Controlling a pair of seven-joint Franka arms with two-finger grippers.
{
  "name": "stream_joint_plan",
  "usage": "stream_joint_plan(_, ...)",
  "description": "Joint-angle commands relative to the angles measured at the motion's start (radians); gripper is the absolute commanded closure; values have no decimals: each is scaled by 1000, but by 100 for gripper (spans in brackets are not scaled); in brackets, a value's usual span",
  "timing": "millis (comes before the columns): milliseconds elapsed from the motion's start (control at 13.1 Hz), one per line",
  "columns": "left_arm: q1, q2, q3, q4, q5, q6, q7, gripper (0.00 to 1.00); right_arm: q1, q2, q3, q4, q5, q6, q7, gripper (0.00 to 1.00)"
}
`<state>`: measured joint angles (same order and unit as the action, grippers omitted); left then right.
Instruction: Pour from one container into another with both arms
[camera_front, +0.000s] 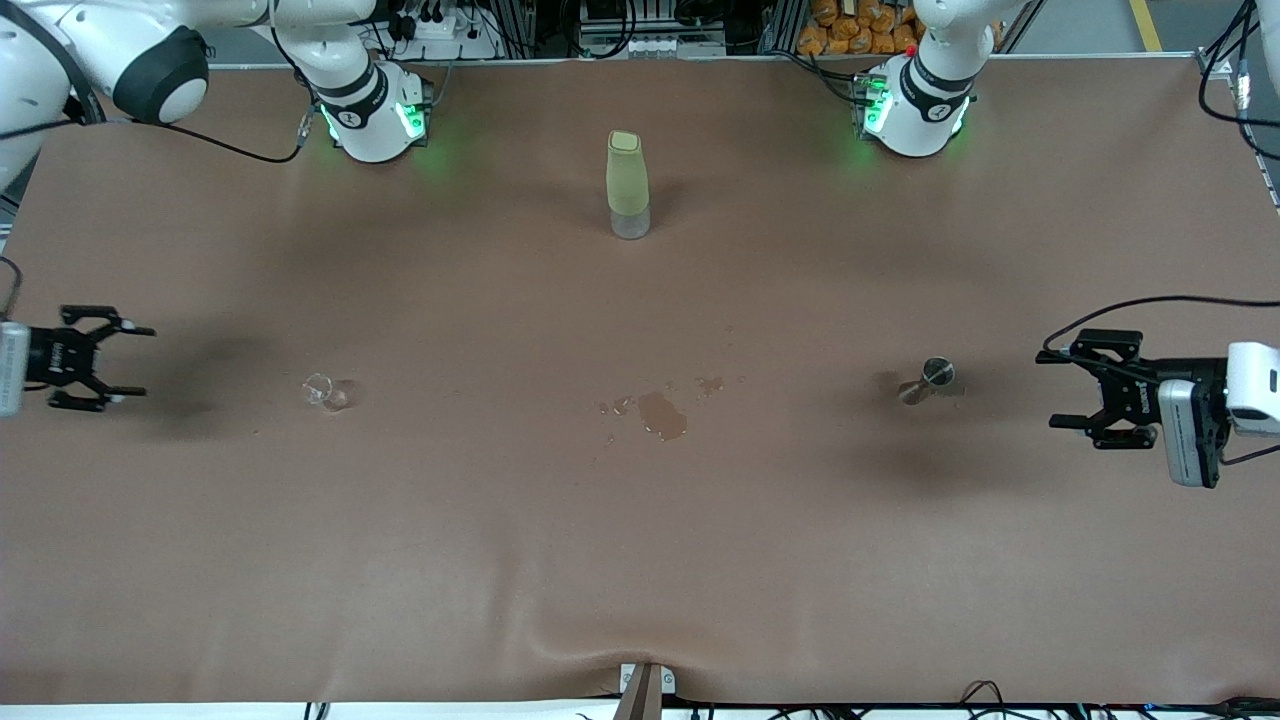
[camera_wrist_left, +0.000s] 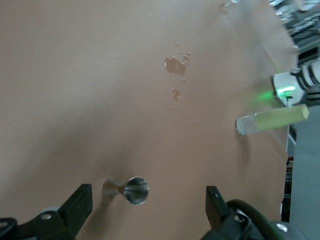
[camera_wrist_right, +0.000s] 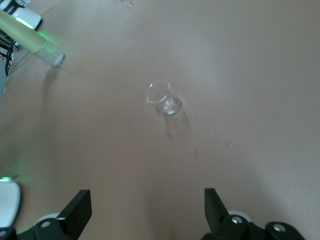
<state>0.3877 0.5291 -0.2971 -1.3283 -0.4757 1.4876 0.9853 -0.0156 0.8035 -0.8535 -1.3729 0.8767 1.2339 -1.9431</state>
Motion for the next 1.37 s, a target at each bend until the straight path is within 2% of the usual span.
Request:
stream_joint_plan(0,-68,-50,10,-2,81,6,-199,0,40,-113,-24,12,-129,-11,192,0)
stream_joint_plan(153,-156,-84,10,27,225,16,-368,0,74,-241,-12,12,-261,-13,402,0)
stream_joint_plan(305,-194,-122,9,27,284,17,-508,0,114,-363,22,12,-355,-17,626,0)
stream_joint_plan(458,-220,-133,6,27,289,46,-614,0,128,-478,112,12,-464,-46,841,0)
stream_joint_plan(687,-273,-146,6,24,367,97,-727,0,118,-628,305,11,-583,-65,1164,0)
stream_joint_plan(840,-305,-175,4,24,388,99,-857,0,114,-687,407,11,-625,-74,1321,0)
stream_joint_plan(992,-427,-236,62,12,394,144,-982,0,114,-728,500,6,-671,-71,1464,0)
stream_joint_plan(1221,-431,-309,97,-47,399,149,-1045,0,117,-760,615,-2,-751,-64,1673,0)
stream_joint_plan(1298,-432,-351,143,-81,401,149,-1051,0,114,-764,648,-11,-774,-57,1710,0)
